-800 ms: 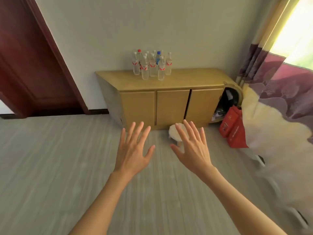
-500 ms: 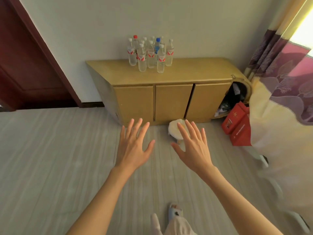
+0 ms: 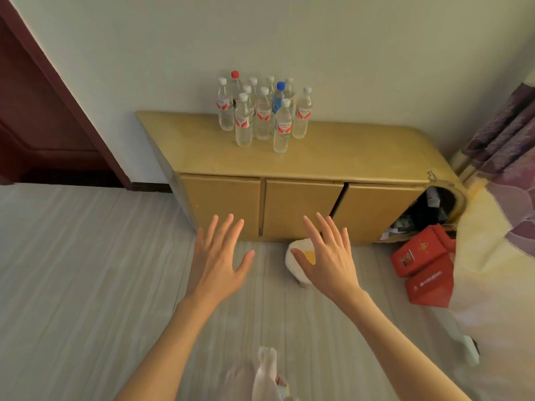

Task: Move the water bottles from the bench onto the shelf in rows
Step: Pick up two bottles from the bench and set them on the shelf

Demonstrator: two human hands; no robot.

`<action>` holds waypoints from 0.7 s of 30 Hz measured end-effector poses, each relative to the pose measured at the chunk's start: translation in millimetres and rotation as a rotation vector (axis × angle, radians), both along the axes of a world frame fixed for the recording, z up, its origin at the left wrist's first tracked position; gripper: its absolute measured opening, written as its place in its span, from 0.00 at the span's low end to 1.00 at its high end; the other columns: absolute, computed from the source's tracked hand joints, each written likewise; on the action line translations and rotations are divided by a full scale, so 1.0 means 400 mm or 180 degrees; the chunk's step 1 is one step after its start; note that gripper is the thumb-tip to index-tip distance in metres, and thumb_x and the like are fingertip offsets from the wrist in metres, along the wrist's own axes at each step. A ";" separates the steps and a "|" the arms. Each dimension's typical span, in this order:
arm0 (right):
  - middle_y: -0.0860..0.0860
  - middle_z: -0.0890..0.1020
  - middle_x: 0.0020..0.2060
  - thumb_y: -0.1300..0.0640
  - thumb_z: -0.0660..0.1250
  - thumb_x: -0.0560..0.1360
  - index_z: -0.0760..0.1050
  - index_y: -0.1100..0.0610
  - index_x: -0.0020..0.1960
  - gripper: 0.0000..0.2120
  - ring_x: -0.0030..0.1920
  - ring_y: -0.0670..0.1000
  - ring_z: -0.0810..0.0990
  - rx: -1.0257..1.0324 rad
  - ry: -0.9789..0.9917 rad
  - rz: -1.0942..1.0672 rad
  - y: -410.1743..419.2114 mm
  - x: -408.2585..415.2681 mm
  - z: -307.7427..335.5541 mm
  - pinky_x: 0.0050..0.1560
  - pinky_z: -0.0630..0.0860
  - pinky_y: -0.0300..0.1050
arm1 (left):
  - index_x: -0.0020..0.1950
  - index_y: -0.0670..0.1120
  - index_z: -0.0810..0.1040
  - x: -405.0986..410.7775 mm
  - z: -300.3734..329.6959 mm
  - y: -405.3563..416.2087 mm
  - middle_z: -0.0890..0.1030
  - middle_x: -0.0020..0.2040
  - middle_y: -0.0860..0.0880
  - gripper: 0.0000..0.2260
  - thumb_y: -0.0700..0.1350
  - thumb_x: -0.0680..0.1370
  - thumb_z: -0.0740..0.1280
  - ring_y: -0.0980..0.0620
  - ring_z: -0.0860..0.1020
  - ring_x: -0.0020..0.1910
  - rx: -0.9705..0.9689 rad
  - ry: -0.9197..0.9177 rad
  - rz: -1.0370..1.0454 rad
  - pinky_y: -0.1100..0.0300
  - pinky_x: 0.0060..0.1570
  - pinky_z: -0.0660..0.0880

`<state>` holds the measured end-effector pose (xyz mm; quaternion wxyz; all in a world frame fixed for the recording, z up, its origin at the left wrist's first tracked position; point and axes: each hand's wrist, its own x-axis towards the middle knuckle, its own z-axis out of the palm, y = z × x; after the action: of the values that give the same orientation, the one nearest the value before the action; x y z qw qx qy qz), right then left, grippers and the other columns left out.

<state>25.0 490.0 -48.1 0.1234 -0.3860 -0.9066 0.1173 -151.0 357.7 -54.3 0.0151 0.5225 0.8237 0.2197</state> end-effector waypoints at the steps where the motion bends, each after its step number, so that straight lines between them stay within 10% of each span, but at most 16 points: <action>1: 0.54 0.58 0.74 0.40 0.58 0.75 0.53 0.49 0.74 0.31 0.75 0.56 0.51 0.0003 -0.0004 0.0025 0.035 -0.021 0.000 0.72 0.43 0.54 | 0.71 0.49 0.59 -0.025 0.002 0.035 0.62 0.73 0.47 0.28 0.60 0.75 0.51 0.45 0.54 0.74 -0.0003 0.0021 0.0025 0.42 0.70 0.53; 21: 0.54 0.55 0.75 0.43 0.58 0.76 0.52 0.50 0.74 0.30 0.75 0.54 0.49 -0.0548 -0.0127 -0.0523 0.579 -0.552 -0.065 0.74 0.46 0.55 | 0.71 0.48 0.61 -0.625 -0.068 0.608 0.62 0.73 0.45 0.29 0.61 0.73 0.50 0.43 0.56 0.73 -0.0515 -0.0160 -0.0179 0.44 0.70 0.53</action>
<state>-195.8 721.7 -74.3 0.0810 -0.4705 -0.8608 0.1764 -400.8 600.8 -81.6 0.0841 0.5369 0.8231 0.1650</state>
